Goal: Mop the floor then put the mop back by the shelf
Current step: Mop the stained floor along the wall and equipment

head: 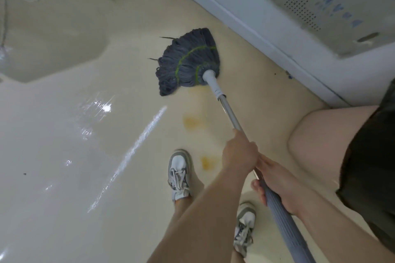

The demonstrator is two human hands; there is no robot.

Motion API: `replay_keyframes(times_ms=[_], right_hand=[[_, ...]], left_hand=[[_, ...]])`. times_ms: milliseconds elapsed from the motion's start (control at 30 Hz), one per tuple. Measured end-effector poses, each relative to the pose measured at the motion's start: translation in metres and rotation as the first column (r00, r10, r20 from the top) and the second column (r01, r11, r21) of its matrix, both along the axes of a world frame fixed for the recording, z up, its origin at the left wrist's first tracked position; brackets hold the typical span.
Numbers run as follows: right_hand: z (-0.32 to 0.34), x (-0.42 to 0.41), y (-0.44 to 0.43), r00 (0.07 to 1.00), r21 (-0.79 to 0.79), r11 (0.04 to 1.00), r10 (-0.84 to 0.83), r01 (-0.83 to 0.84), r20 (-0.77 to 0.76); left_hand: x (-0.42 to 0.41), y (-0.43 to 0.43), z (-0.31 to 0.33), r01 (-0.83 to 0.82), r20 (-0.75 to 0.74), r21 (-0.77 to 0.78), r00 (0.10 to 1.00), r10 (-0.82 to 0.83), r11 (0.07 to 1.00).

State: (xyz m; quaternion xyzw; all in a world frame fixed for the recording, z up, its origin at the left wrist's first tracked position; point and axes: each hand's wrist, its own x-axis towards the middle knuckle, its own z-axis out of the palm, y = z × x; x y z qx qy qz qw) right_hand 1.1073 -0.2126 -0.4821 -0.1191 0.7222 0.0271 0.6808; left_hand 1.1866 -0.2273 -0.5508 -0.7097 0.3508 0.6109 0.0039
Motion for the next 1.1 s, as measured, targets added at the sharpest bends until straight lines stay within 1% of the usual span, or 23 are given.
replay_keyframes(times_ms=[67, 200, 267, 367, 433, 533, 600, 667, 767, 833, 967, 1100], right_hand=[[0.005, -0.009, 0.004, 0.999, 0.046, 0.999, -0.028, 0.029, -0.015], [-0.001, 0.011, -0.019, 0.997, 0.104, 0.994, -0.048, 0.042, 0.057], [-0.014, 0.030, -0.044, 0.993, 0.124, 0.992, -0.044, 0.030, 0.106], [-0.041, 0.064, -0.083, 0.981, 0.109, 0.993, 0.019, -0.040, 0.192], [-0.058, 0.093, -0.104, 0.973, 0.024, 0.996, 0.083, -0.090, 0.214], [-0.076, 0.141, -0.116, 0.984, -0.203, 0.973, 0.133, -0.107, 0.118], [-0.085, 0.165, -0.109, 0.979, -0.256, 0.951, 0.196, -0.175, 0.060], [-0.089, 0.174, -0.095, 0.953, -0.268, 0.920, 0.303, -0.286, 0.021], [-0.087, 0.160, -0.073, 0.909, -0.258, 0.874, 0.416, -0.411, -0.039], [-0.082, 0.137, -0.056, 0.846, -0.257, 0.808, 0.524, -0.530, -0.095], [-0.076, 0.065, -0.008, 0.832, -0.196, 0.808, 0.541, -0.555, -0.127], [-0.066, -0.010, 0.048, 0.822, -0.137, 0.813, 0.547, -0.567, -0.155]], left_hand=[[-0.012, 0.001, 0.002, 0.013, -0.033, 0.045, 0.999, -0.012, 0.999], [0.013, -0.034, -0.011, -0.049, -0.025, 0.072, 0.998, 0.051, 0.996], [0.038, -0.057, -0.021, -0.100, -0.009, 0.040, 0.995, 0.100, 0.994], [0.083, -0.091, -0.039, -0.191, 0.001, -0.036, 0.982, 0.191, 0.981], [0.116, -0.106, -0.048, -0.259, -0.009, -0.082, 0.966, 0.259, 0.962], [0.155, -0.112, -0.058, -0.413, -0.028, -0.129, 0.911, 0.413, 0.902], [0.174, -0.106, -0.060, -0.450, -0.022, -0.143, 0.892, 0.452, 0.881], [0.182, -0.094, -0.060, -0.424, 0.008, -0.127, 0.903, 0.429, 0.897], [0.169, -0.070, -0.051, -0.420, 0.031, -0.076, 0.905, 0.423, 0.904], [0.143, -0.052, -0.047, -0.399, 0.052, -0.053, 0.915, 0.401, 0.916], [0.074, -0.005, -0.034, -0.301, 0.077, 0.003, 0.951, 0.300, 0.954], [-0.003, 0.050, -0.024, -0.263, 0.041, 0.050, 0.964, 0.261, 0.963]])
